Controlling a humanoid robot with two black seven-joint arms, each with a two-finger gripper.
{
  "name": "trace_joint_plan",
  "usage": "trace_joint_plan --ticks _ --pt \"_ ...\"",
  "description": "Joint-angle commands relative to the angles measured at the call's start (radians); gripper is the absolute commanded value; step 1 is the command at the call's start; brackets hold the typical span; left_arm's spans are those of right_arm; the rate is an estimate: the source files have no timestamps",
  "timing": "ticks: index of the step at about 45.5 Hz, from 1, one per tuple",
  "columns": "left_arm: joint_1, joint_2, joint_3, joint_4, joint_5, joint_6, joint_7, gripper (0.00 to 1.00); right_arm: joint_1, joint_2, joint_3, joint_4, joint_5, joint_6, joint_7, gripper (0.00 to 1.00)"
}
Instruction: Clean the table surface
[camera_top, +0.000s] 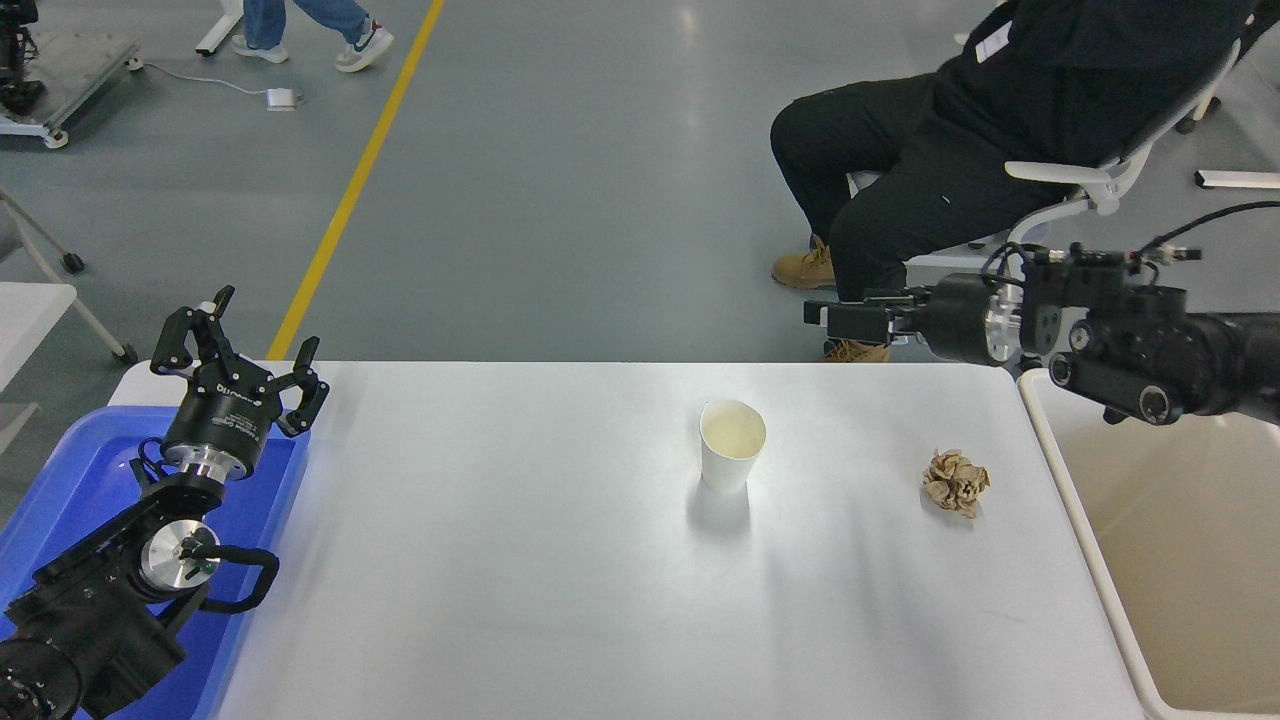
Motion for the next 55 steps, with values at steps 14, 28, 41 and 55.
trace_joint_plan --ticks 14,28,41,55 --pt "0.000 0.000 0.000 0.000 0.000 0.000 0.000 1.00 -0.106 0.298 -0.167 -0.256 -0.017 -0.006 -0.005 0.99" --pt "0.000 0.000 0.000 0.000 0.000 0.000 0.000 1.00 -0.219 0.308 -0.170 -0.346 -0.019 -0.006 -0.017 0.98" --pt "0.000 0.000 0.000 0.000 0.000 0.000 0.000 1.00 -0.274 0.308 -0.170 -0.406 -0.019 -0.006 -0.019 0.98" --pt "0.000 0.001 0.000 0.000 0.000 0.000 0.000 1.00 -0.276 0.308 -0.170 -0.408 -0.019 -0.009 -0.025 0.94"
